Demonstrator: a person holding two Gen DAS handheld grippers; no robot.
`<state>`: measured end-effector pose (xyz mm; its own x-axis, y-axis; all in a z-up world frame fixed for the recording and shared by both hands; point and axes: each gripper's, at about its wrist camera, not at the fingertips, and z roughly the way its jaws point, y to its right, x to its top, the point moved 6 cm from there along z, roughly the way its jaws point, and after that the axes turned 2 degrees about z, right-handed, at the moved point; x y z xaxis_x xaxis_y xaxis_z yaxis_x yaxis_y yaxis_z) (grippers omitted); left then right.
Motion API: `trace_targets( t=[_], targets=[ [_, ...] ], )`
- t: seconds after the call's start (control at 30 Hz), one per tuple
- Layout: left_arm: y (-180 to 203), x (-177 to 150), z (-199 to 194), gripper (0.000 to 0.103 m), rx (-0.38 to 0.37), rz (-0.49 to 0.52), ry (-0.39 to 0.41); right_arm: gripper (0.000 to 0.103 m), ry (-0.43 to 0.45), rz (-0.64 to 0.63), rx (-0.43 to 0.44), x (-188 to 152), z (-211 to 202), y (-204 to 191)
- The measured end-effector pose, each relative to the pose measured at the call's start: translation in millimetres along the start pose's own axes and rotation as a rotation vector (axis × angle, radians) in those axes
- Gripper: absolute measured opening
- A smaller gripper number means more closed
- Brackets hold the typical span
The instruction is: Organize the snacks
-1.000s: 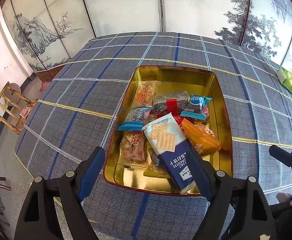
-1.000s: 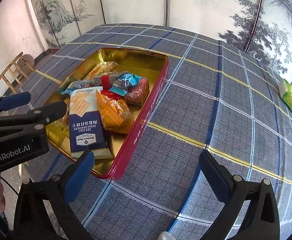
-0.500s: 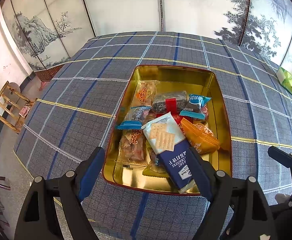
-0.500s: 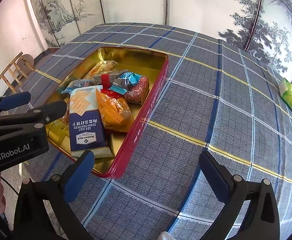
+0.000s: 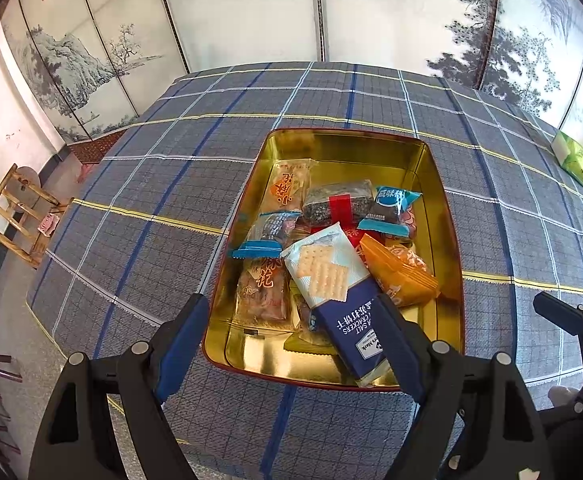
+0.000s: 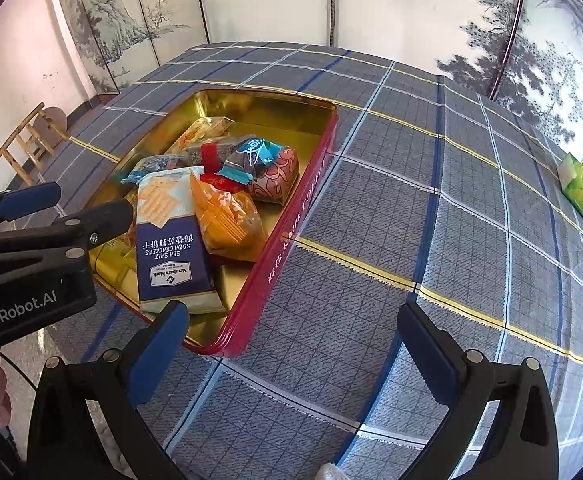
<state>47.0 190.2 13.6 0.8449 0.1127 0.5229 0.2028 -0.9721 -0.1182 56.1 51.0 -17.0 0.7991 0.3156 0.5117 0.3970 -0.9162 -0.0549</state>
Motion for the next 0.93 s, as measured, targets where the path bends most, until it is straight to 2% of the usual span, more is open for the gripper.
trace_targets(
  t=[0.93],
  targets=[
    [8.1,1.5,1.6,0.080,-0.022,0.014,0.001,0.103,-0.002,0.006,0.001,0.9,1.5,0.4]
  ],
)
